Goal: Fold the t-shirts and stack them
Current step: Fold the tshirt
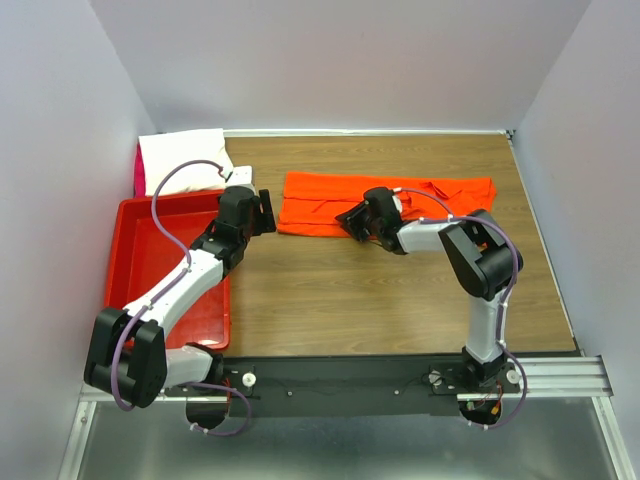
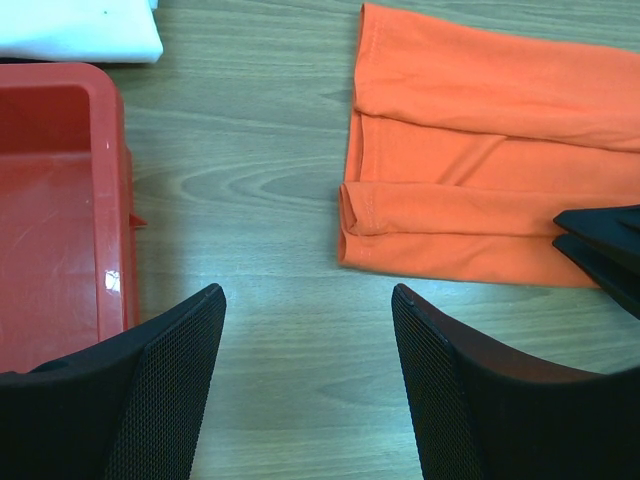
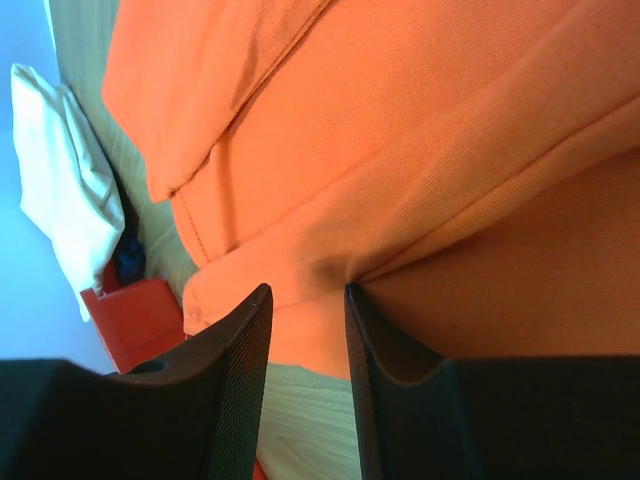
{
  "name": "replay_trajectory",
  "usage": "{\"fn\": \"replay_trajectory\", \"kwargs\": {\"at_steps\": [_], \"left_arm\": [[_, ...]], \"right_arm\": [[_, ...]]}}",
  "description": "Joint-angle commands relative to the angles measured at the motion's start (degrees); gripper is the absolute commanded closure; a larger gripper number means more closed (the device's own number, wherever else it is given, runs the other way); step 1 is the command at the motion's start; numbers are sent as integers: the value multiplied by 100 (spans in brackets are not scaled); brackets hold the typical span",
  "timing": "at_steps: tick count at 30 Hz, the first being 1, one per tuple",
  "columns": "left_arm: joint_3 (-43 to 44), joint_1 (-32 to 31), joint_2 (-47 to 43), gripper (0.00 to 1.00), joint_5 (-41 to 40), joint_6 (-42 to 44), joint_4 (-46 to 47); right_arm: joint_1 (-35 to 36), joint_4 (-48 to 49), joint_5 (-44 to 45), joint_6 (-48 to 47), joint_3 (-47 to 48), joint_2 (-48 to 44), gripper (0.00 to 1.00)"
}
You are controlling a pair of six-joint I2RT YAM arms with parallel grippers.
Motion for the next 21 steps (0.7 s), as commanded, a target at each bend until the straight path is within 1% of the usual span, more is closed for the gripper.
{"fn": "replay_trajectory", "kwargs": {"at_steps": [1, 10, 12, 21], "left_arm": [[-15, -32, -67, 25, -41, 69, 39], [-24, -41, -84, 25, -59, 69, 39], [-15, -50, -67, 25, -50, 69, 39], [-32, -50, -102, 25, -59, 78, 39]], "right_arm": [[48, -266, 367, 33, -84, -48, 58], [40, -266, 463, 76, 48, 13, 59], [40, -266, 498, 68, 92, 48, 61], [48, -266, 586, 165, 294, 207, 63]]}}
